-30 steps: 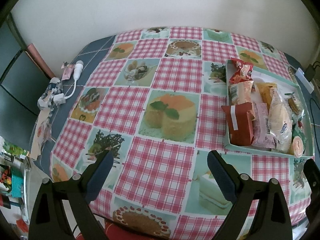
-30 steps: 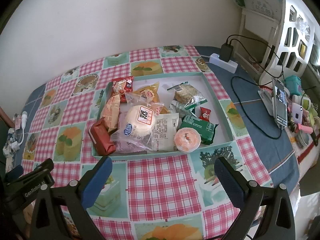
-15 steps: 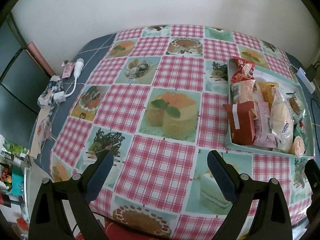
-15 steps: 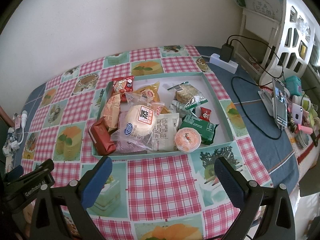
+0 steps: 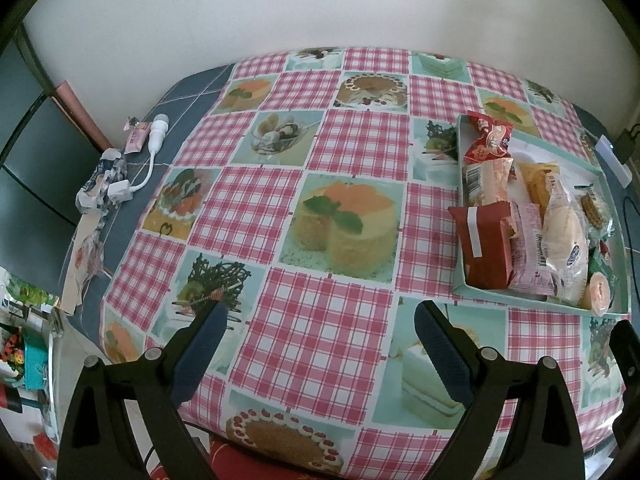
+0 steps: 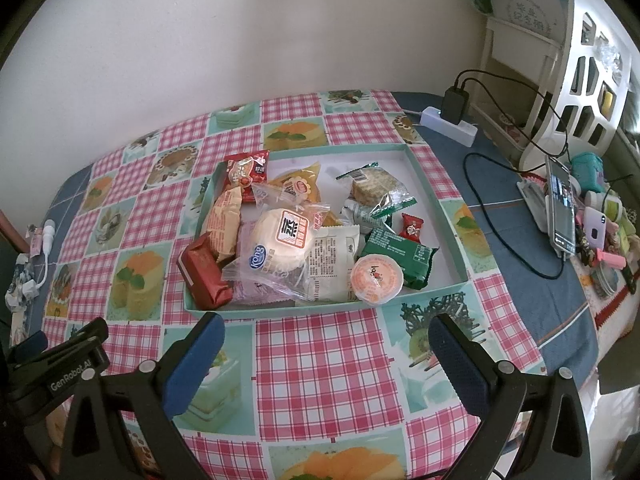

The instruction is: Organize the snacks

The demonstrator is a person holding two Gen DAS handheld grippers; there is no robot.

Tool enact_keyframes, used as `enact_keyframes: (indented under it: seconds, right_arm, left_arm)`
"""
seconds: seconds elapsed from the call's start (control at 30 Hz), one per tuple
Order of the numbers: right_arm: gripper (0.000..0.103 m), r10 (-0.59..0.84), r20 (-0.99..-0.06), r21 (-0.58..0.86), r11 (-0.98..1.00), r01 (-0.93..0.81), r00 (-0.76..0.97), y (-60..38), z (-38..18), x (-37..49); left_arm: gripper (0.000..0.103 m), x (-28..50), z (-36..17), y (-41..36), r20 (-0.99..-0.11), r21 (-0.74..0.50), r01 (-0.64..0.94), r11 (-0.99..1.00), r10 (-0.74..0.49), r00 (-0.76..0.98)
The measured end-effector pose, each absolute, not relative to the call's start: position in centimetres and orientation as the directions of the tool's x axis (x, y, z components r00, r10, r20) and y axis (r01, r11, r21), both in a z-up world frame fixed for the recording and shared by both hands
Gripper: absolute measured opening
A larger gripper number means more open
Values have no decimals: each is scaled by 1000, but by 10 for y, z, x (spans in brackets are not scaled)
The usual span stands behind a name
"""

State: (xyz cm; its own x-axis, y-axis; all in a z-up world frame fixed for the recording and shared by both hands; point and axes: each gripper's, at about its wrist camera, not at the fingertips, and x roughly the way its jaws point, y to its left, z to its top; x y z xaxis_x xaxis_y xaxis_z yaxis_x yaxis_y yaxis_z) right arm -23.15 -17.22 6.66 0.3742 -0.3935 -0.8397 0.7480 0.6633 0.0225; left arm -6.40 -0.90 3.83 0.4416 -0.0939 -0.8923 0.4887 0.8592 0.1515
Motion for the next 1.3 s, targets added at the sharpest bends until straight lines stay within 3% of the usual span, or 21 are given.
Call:
enact_keyframes:
  seconds: [1.3]
  right_arm:
    - [103,-389,-842,21,667,745,373,-172,65,-231]
  left_arm:
    - [95,-62,37,-9,-895,152,489,859,-91,438]
